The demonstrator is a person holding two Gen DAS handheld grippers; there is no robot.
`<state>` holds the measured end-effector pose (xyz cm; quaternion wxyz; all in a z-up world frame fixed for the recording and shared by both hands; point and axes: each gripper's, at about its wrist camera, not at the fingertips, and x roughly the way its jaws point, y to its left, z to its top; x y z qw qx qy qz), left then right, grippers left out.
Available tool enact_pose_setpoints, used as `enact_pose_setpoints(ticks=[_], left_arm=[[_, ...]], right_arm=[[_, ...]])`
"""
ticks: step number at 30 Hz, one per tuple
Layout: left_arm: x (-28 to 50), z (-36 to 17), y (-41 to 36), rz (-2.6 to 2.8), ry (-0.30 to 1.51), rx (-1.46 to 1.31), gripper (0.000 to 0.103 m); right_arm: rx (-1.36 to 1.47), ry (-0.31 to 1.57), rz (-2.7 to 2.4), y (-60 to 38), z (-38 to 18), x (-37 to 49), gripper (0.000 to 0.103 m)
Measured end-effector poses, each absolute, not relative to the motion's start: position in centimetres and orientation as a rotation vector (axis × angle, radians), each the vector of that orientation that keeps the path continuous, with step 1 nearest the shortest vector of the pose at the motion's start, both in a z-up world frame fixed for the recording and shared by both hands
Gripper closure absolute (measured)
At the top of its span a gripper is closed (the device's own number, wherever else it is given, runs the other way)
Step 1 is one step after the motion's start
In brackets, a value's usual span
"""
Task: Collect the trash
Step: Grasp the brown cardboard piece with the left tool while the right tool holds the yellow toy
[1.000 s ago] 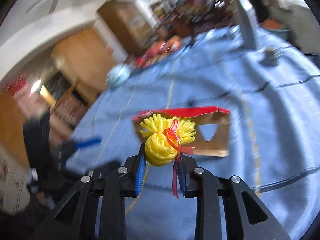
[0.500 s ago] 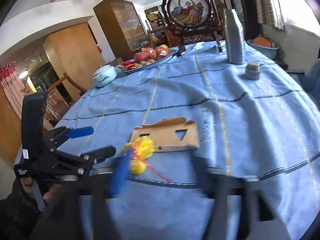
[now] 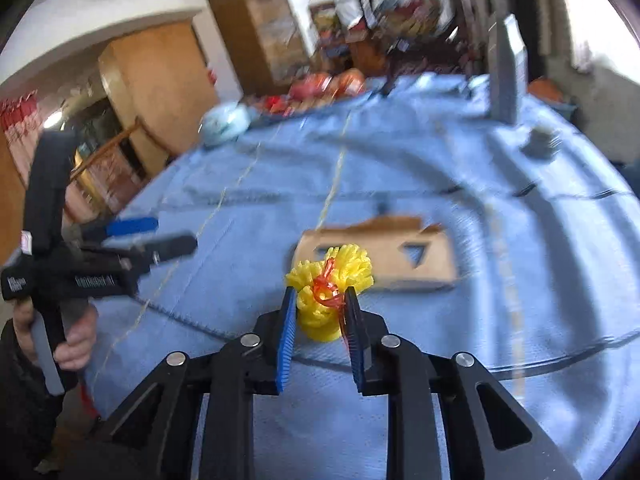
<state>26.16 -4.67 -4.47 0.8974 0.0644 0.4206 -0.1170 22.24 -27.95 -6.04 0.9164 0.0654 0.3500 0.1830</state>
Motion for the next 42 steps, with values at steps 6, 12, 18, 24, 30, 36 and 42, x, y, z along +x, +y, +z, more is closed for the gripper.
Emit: enact_pose_setpoints(ticks=[6, 12, 18, 24, 30, 36, 42], left_arm=[[25.9, -4.9, -11.6, -0.389, 0.829, 0.299, 0.009], [26.1, -6.3, -17.7, -0.568, 0.808, 0.449, 0.009], [28.8, -7.5, -19.4, -0.658, 0.852, 0.449, 0.009], [31.0, -8.2, -19.7, -0.746, 0.916, 0.371, 0.016], [31.0, -8.2, -19.5, -0.744, 0.921, 0.354, 0.033], [30.1, -7.9, -16.9, -0.637, 0.954, 0.329, 0.035], [29.0, -8.0, -14.2, -0.556, 0.959, 0.327, 0.032]], right_arm=[[0.267, 0.622, 0.252, -34.1, -4.4, 21.4, 0.078], [0.377, 0.639, 0.234, -37.2, -5.6, 22.2, 0.077], [0.411, 0.646, 0.266, -37.5, -6.2, 22.9, 0.076], [0.468, 0.676, 0.313, -38.1, -6.7, 23.3, 0.076], [0.498, 0.683, 0.317, -38.2, -7.0, 23.2, 0.076], [0.502, 0.703, 0.321, -38.2, -7.5, 23.2, 0.075], [0.433, 0.715, 0.318, -37.1, -7.3, 23.1, 0.075]])
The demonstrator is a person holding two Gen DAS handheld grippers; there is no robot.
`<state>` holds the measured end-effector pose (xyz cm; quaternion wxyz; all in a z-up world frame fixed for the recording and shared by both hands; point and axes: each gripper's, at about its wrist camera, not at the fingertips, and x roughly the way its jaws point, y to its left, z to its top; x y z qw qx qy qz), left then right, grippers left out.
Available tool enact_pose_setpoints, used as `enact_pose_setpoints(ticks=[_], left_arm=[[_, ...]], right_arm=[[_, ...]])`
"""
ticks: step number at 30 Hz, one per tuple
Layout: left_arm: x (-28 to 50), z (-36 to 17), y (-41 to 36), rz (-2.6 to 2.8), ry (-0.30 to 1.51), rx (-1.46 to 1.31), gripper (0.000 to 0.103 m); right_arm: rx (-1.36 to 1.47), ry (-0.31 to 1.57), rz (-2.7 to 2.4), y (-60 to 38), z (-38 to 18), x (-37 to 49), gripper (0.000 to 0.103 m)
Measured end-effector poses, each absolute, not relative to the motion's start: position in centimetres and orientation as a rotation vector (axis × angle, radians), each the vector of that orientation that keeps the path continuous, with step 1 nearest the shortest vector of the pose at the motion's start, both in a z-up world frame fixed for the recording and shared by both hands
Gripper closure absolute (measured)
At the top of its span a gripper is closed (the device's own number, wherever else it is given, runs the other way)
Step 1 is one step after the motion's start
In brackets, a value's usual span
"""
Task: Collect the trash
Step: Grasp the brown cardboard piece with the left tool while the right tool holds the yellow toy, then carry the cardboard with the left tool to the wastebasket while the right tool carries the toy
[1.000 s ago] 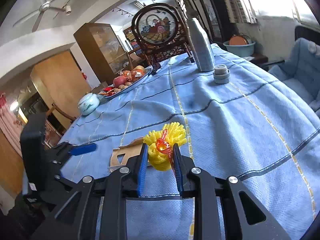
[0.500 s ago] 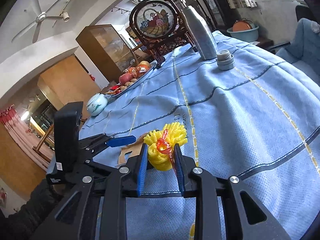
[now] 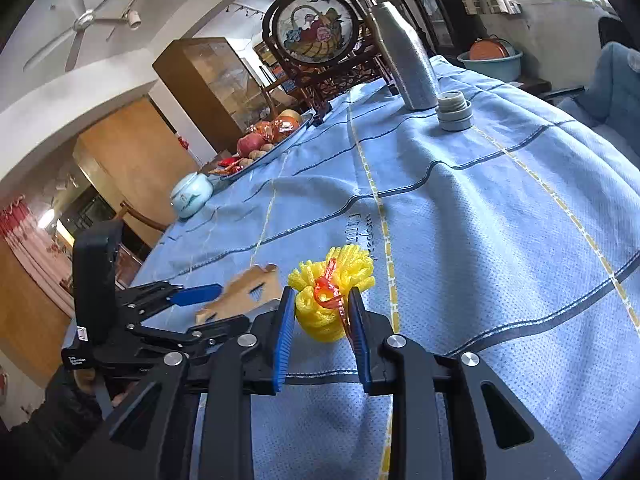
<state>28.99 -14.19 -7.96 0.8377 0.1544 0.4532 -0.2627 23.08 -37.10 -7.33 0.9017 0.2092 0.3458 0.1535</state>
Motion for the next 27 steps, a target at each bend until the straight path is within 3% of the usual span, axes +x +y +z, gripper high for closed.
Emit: enact_pose_setpoints(ticks=[4, 6, 8, 10, 11, 19, 27], left_arm=[[29.2, -8.3, -13.7, -0.531, 0.970, 0.309, 0.028], [29.3, -8.3, -13.7, -0.530, 0.968, 0.309, 0.028], [29.3, -8.2, -13.7, -0.527, 0.965, 0.302, 0.034], [29.1, -7.9, -13.1, -0.519, 0.966, 0.267, 0.037], [28.9, -7.6, -12.6, -0.521, 0.964, 0.238, 0.037], [24.8, -2.5, -6.3, -0.444, 0.839, 0.110, 0.040], [18.6, 1.4, 1.6, -0.303, 0.748, 0.039, 0.040]], right_arm=[[0.388, 0.750, 0.306, -36.4, -7.4, 23.4, 0.072], [0.350, 0.774, 0.296, -35.8, -7.4, 23.6, 0.065], [0.330, 0.804, 0.293, -35.4, -7.6, 24.0, 0.063], [0.330, 0.824, 0.293, -35.3, -7.8, 24.2, 0.065], [0.333, 0.824, 0.292, -35.3, -7.9, 24.2, 0.075], [0.322, 0.719, 0.267, -34.5, -5.6, 21.7, 0.076], [0.245, 0.553, 0.369, -30.2, 1.1, 17.0, 0.075]])
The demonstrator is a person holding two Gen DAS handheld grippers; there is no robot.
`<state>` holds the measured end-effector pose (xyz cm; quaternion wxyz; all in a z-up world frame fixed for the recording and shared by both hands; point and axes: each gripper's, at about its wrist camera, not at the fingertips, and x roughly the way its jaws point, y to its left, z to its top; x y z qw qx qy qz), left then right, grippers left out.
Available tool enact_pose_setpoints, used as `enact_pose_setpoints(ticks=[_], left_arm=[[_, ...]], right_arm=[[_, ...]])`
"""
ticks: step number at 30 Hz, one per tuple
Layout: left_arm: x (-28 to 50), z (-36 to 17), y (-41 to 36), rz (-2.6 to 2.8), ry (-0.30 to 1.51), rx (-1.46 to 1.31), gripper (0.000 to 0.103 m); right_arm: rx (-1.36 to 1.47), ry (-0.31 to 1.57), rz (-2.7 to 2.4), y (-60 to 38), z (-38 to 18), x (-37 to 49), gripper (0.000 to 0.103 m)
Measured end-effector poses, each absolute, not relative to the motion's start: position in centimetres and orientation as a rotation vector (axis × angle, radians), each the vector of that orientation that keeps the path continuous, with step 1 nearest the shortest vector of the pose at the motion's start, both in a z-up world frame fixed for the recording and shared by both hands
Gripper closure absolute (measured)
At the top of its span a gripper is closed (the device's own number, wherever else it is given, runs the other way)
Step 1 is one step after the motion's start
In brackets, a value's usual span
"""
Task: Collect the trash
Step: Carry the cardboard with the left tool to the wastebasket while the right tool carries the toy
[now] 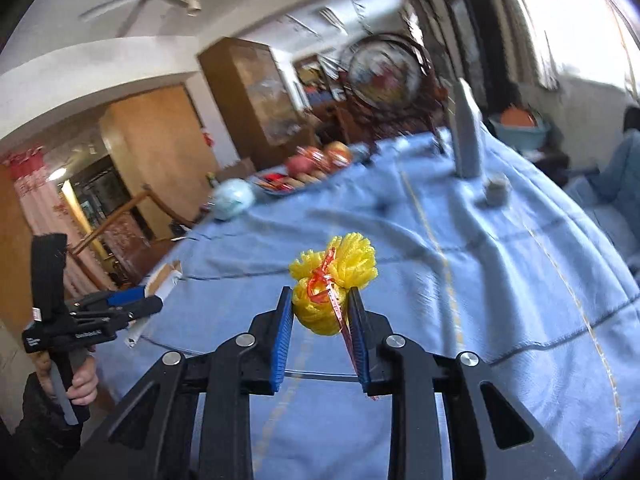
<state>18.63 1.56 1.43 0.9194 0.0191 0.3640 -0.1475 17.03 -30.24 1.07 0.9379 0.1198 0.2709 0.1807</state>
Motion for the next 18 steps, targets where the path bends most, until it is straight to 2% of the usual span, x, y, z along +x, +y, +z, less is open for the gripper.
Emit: enact_pose_setpoints(ticks=[10, 18], left_arm=[[8.0, 3.3, 11.6, -0.083, 0.669, -0.032, 0.040], [0.4, 2.6, 19.0, 0.095, 0.642, -0.111, 0.040]], right_arm=[[0.194, 0.474, 0.531, -24.1, 4.8, 12.8, 0.075], [0.152, 0.467, 0.661, -17.9, 6.1, 9.9, 0.075]])
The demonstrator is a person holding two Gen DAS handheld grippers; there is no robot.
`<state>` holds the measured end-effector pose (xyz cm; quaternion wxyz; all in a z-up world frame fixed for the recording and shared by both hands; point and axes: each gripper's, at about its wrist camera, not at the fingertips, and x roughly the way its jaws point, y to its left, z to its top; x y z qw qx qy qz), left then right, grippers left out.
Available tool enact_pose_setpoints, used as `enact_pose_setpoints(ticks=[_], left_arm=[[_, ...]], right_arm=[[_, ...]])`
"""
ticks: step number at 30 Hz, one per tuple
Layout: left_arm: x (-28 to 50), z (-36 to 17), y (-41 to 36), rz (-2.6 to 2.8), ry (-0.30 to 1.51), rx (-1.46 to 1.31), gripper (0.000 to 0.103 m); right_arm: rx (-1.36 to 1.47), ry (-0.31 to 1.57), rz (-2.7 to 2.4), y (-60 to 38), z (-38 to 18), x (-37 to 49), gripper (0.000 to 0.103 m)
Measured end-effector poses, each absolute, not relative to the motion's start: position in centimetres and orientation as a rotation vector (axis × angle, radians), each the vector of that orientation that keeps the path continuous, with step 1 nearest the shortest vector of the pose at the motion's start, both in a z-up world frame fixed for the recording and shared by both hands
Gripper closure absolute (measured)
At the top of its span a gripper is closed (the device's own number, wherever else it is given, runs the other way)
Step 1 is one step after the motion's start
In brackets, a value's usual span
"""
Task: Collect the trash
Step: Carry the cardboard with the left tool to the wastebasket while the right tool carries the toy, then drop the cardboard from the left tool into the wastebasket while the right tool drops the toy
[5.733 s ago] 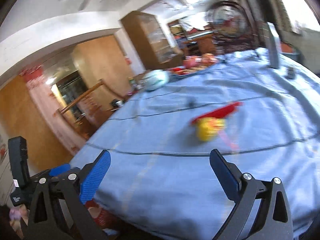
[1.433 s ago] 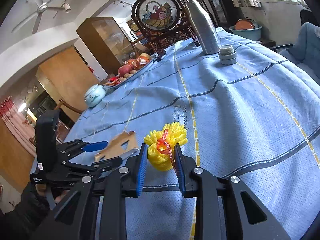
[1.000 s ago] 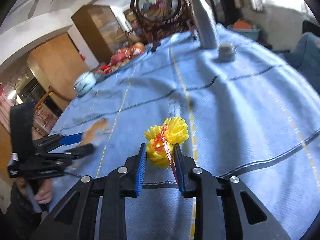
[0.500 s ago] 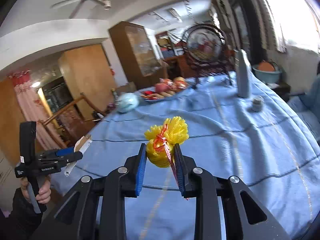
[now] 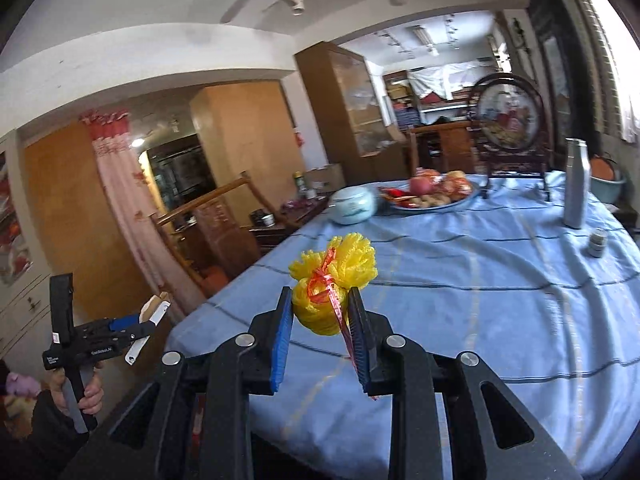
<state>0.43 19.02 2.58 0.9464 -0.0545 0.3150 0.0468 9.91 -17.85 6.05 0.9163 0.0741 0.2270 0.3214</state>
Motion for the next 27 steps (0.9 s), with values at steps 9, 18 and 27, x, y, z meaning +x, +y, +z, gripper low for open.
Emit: enact_pose_setpoints(ticks=[9, 18, 27], left_arm=[[-5.1, 0.4, 25.1, 0.213, 0.642, -0.168, 0.040], [-8.9, -3.6, 30.7, 0.276, 0.672, -0.268, 0.040], [-10.2, -10.2, 34.5, 0.298, 0.762, -0.404, 0.038]], right_arm=[[0.084, 0.527, 0.827, -8.4, 5.9, 7.5, 0.075], [-0.030, 0.603, 0.972, 2.4, 5.2, 4.9, 0.075], [-0.139, 0.733, 1.092, 11.7, 1.6, 2.7, 0.075]])
